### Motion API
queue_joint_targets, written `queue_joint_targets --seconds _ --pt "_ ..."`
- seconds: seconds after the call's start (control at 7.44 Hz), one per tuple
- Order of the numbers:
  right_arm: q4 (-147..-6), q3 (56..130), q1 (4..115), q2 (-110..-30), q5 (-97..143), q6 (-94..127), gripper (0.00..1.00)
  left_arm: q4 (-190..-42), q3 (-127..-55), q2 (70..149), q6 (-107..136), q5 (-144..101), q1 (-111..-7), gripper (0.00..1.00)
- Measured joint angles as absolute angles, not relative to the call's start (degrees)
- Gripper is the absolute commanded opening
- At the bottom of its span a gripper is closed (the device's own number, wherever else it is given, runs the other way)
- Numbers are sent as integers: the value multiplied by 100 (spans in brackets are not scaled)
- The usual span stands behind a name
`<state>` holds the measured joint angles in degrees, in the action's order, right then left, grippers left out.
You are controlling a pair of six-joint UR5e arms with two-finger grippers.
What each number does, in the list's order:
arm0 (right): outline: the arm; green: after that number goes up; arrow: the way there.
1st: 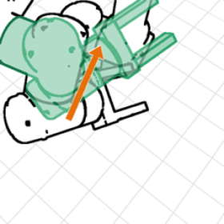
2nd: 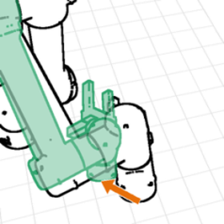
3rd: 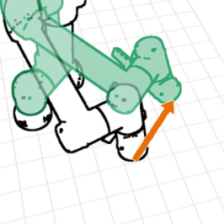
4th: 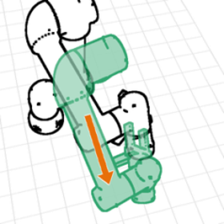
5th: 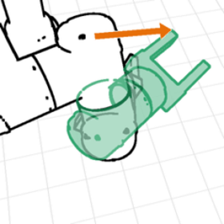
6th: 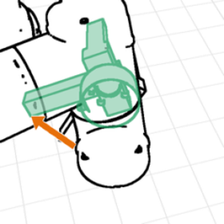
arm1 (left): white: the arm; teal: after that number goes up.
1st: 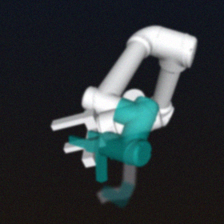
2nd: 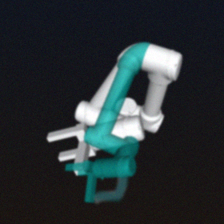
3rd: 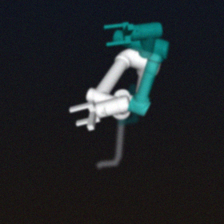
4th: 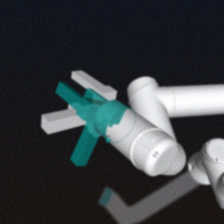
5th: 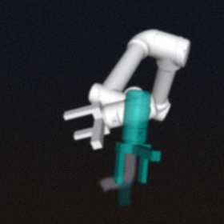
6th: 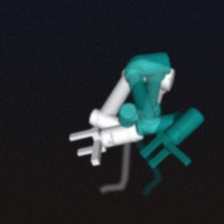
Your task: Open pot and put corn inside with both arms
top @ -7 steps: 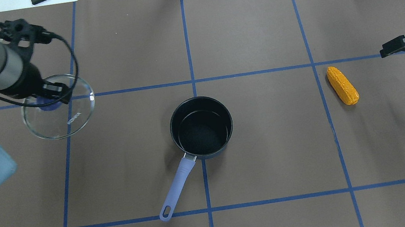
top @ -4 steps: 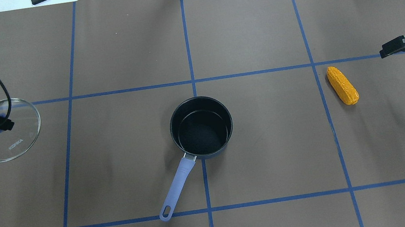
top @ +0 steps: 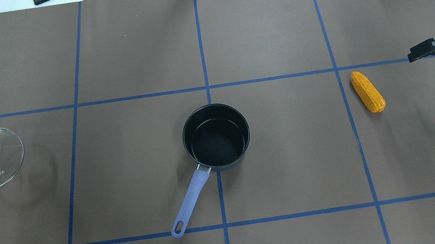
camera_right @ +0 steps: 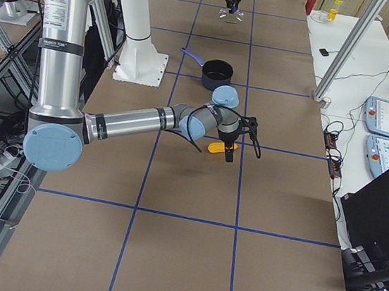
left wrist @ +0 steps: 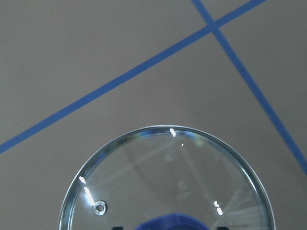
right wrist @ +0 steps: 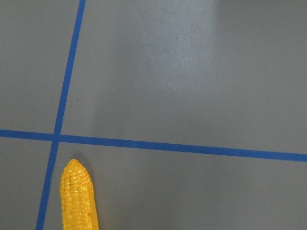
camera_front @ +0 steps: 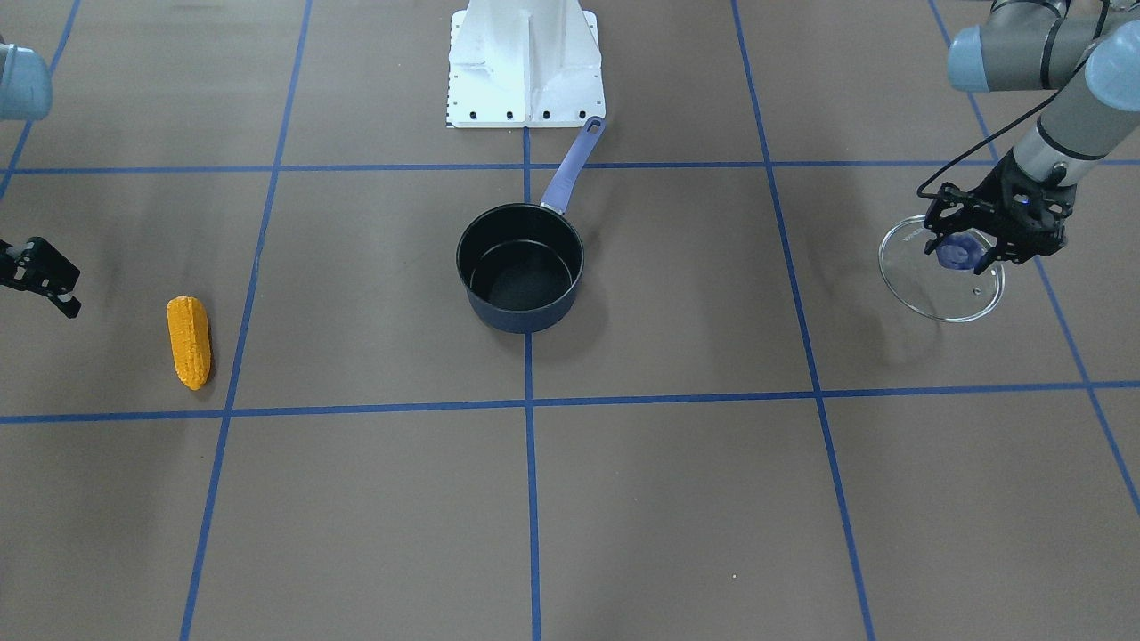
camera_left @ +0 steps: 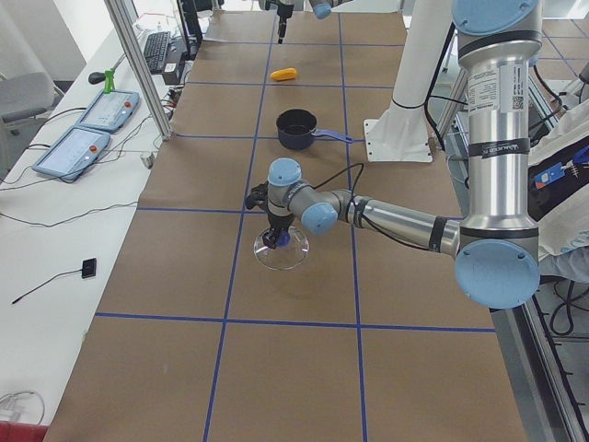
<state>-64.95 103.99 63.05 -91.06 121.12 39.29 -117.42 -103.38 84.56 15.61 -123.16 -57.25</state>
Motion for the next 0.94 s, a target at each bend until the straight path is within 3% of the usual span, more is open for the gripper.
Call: queue_joint_targets --seconds 0.27,0.4,0.54,0.94 --pt "-6495 10398 6303 -9106 12111 3929 100 -12332 -9808 8495 1551 -12310 -5707 0" --pt "-6495 10397 6302 -9106 12111 3929 100 -12600 -9597 8528 1563 -12318 -5698 25" --pt "-6495 10397 6302 -9105 12111 3929 100 -12723 -9505 8554 1569 -12324 -5692 97" --pt "-6495 10398 6302 -9106 12111 3929 100 -12789 -9436 8669 1579 -12317 -5691 99"
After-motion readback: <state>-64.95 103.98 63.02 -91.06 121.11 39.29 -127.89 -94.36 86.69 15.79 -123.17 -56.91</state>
